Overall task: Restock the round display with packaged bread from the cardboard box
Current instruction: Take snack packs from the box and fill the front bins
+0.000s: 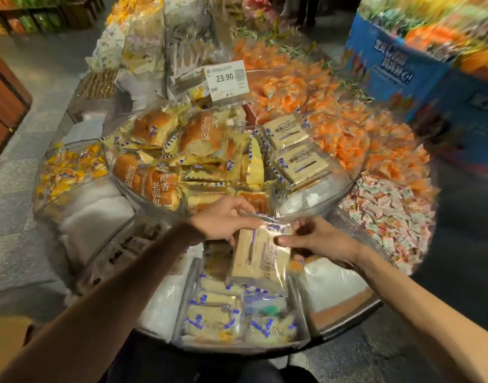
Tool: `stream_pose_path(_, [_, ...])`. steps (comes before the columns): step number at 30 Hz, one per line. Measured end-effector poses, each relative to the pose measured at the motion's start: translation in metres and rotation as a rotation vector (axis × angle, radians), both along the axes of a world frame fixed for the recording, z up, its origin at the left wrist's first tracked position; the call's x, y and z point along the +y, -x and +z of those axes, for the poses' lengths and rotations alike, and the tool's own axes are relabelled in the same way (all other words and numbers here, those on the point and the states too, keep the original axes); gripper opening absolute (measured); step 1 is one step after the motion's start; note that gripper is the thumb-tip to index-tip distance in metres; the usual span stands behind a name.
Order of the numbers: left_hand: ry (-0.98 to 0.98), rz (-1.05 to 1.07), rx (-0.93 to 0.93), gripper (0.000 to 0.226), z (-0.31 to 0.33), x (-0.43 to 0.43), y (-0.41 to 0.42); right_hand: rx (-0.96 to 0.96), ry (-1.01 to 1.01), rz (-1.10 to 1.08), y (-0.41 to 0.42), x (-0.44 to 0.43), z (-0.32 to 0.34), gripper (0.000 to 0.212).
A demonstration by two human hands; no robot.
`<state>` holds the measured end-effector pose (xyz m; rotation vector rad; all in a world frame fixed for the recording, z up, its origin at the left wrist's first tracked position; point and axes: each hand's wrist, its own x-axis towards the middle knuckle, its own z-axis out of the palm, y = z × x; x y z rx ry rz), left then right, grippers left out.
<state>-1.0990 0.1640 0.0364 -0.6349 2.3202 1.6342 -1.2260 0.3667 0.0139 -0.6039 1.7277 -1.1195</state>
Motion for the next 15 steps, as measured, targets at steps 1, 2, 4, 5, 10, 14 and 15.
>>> stream_pose_path(1, [-0.036,0.069,-0.019,0.022,0.000,0.004,0.009,-0.033,0.001,-0.016,0.014,0.009,-0.005,0.043])
stream_pose_path(2, [-0.090,0.153,-0.032,0.023,0.000,0.008,0.018,-0.058,0.003,-0.033,0.028,0.017,-0.008,0.046])
stream_pose_path(4, [-0.182,0.304,-0.029,0.027,-0.002,0.018,0.036,-0.069,0.006,-0.091,0.057,0.031,-0.008,0.044])
stream_pose_path(5, [-0.209,0.344,-0.007,0.028,-0.005,0.022,0.042,-0.070,0.013,-0.112,0.071,0.038,-0.007,0.042])
stream_pose_path(10, [-0.243,0.251,0.134,0.059,-0.022,0.048,0.064,-0.144,-0.016,-0.212,0.133,0.067,-0.010,0.026])
stream_pose_path(14, [-0.452,0.592,0.299,0.032,-0.010,0.074,0.097,-0.180,-0.009,-0.255,0.171,0.082,-0.010,0.052])
stream_pose_path(15, [-0.450,0.657,0.335,0.030,-0.005,0.077,0.108,-0.166,-0.004,-0.262,0.178,0.084,-0.008,0.049])
